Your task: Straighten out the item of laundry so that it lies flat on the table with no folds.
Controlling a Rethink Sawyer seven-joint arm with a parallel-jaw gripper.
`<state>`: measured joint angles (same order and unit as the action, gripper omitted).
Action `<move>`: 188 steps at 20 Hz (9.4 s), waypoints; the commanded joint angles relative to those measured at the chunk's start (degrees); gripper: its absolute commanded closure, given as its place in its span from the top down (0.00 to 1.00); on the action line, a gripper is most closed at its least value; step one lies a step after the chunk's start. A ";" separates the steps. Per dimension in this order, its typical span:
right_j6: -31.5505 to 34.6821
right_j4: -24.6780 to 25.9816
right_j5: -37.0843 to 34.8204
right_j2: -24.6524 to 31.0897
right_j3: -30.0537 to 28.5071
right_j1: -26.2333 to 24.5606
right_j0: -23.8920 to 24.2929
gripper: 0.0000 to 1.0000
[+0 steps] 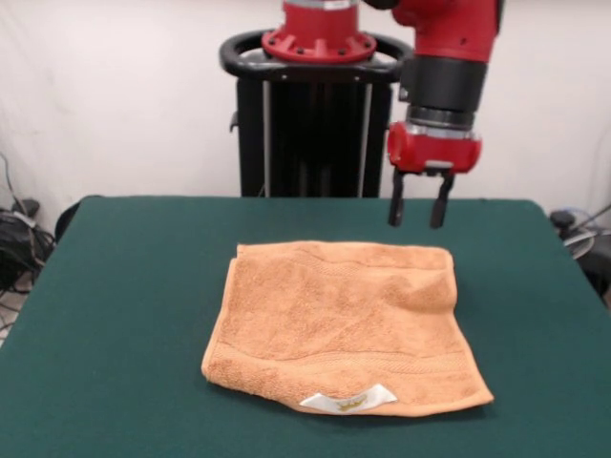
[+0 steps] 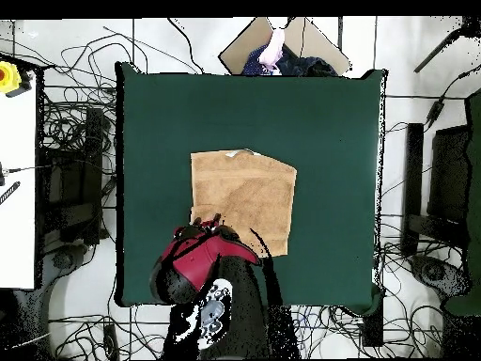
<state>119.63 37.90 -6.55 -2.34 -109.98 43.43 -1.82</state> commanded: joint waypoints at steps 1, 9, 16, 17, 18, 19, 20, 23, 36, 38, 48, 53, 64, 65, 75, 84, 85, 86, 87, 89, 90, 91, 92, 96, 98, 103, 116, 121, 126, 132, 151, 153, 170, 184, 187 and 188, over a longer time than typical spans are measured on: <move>6.76 -0.32 1.51 -4.80 4.82 -3.39 -0.76 1.00; 7.83 -1.08 3.85 -8.90 7.83 -7.30 -3.29 1.00; 2.14 -0.20 1.17 -2.00 6.72 -6.75 2.16 1.00; -0.56 -0.07 -0.21 3.14 4.93 -5.67 6.54 1.00; -3.25 0.06 -1.59 8.29 3.14 -4.58 10.91 1.00; -3.52 0.07 -1.70 9.36 2.81 -4.87 11.71 1.00; -3.80 0.28 -1.79 10.45 2.71 -5.37 12.37 1.00; -3.97 1.35 -1.81 11.44 3.06 -5.96 12.72 1.00; 5.59 4.28 3.64 -5.53 9.23 -8.62 -3.15 1.00; 8.11 4.16 4.47 -12.20 11.10 -8.98 -8.71 1.00; 6.82 1.59 10.53 -12.79 9.97 -14.05 -10.80 1.00; 4.78 1.66 10.24 -8.51 8.39 -13.86 -7.75 1.00; 4.82 0.90 12.13 -7.96 7.52 -16.37 -8.83 1.00; 4.77 0.93 12.10 -7.73 7.42 -16.37 -8.82 1.00; 4.05 1.50 11.92 -5.60 7.54 -17.19 -8.15 1.00; 6.54 -1.19 15.23 -9.63 7.16 -19.57 -14.28 1.00; 6.76 -1.45 15.57 -9.81 7.20 -20.00 -14.72 1.00; 7.08 -1.91 16.06 -10.24 7.26 -20.56 -15.41 1.00; 7.40 -2.37 16.55 -10.67 7.33 -21.13 -16.10 1.00; 8.04 -3.66 17.48 -11.97 7.40 -22.14 -17.96 1.00; 8.20 -4.25 17.87 -12.35 7.40 -22.58 -18.68 1.00; 8.37 -4.84 18.27 -12.73 7.41 -23.02 -19.40 1.00; 8.51 -5.44 18.52 -13.14 7.33 -23.30 -20.09 1.00; 7.33 -5.74 18.49 -13.26 7.30 -23.16 -20.49 1.00; 6.42 -5.07 18.20 -13.01 7.53 -22.80 -19.86 1.00; 6.31 -5.04 19.57 -13.70 7.67 -23.40 -19.55 1.00; 5.17 -4.08 24.35 -14.62 5.56 -23.84 -16.11 1.00; 3.91 -2.50 23.43 -15.03 5.75 -23.24 -14.94 1.00; 3.87 -2.61 23.61 -15.58 5.76 -23.54 -14.86 1.00; 4.12 -5.32 26.25 -19.02 6.21 -25.70 -17.60 1.00; 3.72 -10.55 31.18 -22.54 8.66 -34.73 -21.36 1.00; 3.72 -9.87 30.73 -22.12 8.58 -34.28 -21.07 1.00; 4.01 -13.93 32.13 -25.17 8.54 -35.17 -24.49 0.00; 4.26 -14.48 32.75 -25.34 8.53 -35.82 -24.27 0.00; 4.19 -14.42 32.95 -25.89 8.33 -35.36 -24.20 0.00; 4.25 -14.39 32.83 -25.97 8.17 -35.18 -24.20 0.00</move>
<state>119.63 28.00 25.05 -29.84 -105.23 9.74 -26.42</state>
